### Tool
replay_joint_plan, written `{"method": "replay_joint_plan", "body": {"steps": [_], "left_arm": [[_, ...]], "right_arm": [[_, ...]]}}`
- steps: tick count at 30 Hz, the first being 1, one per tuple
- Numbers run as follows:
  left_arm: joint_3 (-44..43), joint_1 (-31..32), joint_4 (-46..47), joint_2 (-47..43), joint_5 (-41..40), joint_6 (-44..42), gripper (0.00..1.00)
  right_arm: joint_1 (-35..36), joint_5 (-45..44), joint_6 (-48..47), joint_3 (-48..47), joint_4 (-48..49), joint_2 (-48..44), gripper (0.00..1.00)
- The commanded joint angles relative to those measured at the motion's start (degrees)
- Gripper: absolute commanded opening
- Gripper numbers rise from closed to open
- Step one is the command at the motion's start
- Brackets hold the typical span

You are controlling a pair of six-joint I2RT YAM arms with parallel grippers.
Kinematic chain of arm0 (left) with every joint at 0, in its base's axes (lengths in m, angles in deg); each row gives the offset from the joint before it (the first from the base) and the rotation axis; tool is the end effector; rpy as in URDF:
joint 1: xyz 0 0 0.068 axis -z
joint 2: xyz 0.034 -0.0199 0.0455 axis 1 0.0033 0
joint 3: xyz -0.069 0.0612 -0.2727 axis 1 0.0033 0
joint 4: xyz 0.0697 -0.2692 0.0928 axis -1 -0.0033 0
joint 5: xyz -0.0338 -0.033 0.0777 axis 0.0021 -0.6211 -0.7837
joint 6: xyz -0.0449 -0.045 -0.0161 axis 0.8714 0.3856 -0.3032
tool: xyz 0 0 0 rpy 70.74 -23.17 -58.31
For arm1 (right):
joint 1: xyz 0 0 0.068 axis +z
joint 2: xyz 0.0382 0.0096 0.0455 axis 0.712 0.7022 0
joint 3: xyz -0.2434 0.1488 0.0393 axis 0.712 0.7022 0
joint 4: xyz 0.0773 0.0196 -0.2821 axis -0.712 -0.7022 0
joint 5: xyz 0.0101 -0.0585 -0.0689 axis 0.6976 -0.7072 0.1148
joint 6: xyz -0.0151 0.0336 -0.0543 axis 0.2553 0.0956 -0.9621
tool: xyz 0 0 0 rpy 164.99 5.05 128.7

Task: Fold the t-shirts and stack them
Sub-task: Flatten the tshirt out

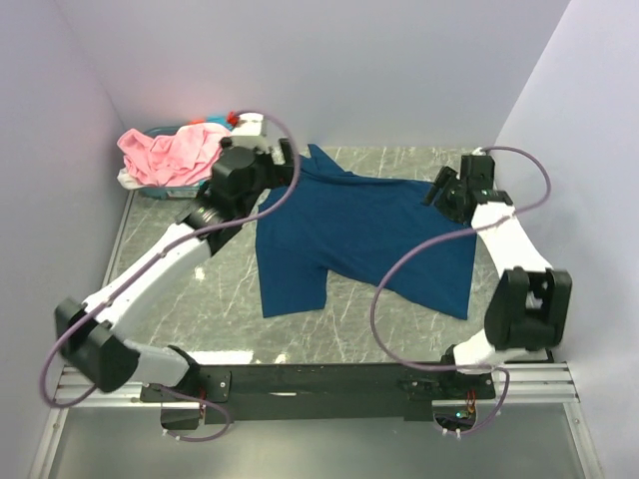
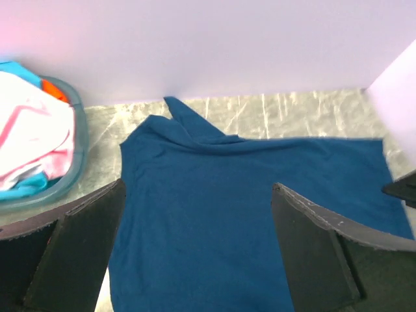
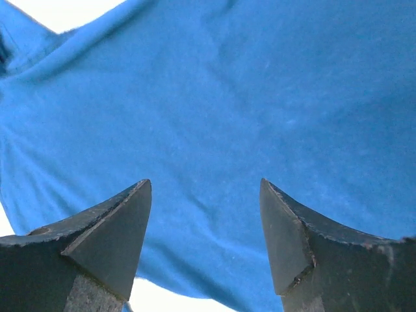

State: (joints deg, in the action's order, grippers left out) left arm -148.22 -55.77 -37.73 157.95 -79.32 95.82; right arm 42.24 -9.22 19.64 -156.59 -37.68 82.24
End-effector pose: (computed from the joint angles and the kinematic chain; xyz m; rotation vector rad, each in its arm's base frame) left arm 0.3218 -0.1976 0.4159 0.0314 1.7342 -0.3669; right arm 0.3897 -0.0168 0.2645 0.5569 2.3370 0.2931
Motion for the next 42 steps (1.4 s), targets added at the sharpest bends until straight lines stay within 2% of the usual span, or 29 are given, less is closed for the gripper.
{"method": "replay_joint_plan", "body": {"steps": [1,2,5,9,15,20,22,27,30,38,42], "left_arm": [[6.55,-1.26,7.06,-4.08,-6.05,3.92,1.0],[9.0,-1.26,7.23,-4.52,-7.19,9.77,0.99],[11.39,-1.52,6.35,-5.49,-8.0,15.61,0.99],[14.9,-1.52,-2.51,-6.81,-5.63,18.35,0.99],[27.74,-1.35,-11.82,-14.1,-5.27,23.7,0.95],[29.07,-1.0,-24.99,-14.55,-4.31,29.95,0.89],[29.06,-0.3,-27.3,-12.89,-3.08,32.14,0.87],[31.87,4.35,-29.59,-9.89,2.72,35.22,0.79],[35.03,6.38,-29.34,-11.72,5.08,38.39,0.77],[42.24,8.93,-27.58,-15.86,10.11,42.52,0.6],[43.13,8.85,-25.56,-16.13,10.72,41.3,0.58]], "right_arm": [[-0.01,-6.93,1.7,5.5,6.94,-6.28,0.73],[0.26,-8.95,1.97,6.48,6.94,-7.34,0.74],[0.52,-12.12,2.76,10.44,7.12,-11.39,0.73],[0.52,-14.07,3.9,15.18,7.56,-16.05,0.74],[0.61,-13.54,4.52,17.48,7.21,-18.96,0.74],[0.52,-13.1,5.57,19.15,7.12,-19.22,0.74],[0.52,-12.4,6.1,20.11,7.47,-19.13,0.74],[0.52,-11.96,6.72,22.22,7.91,-19.75,0.73],[0.52,-12.05,6.63,23.27,8.0,-20.45,0.74],[0.52,-10.99,7.95,26.27,9.4,-20.89,0.73],[0.52,-10.9,7.95,26.18,9.4,-20.8,0.73]]}}
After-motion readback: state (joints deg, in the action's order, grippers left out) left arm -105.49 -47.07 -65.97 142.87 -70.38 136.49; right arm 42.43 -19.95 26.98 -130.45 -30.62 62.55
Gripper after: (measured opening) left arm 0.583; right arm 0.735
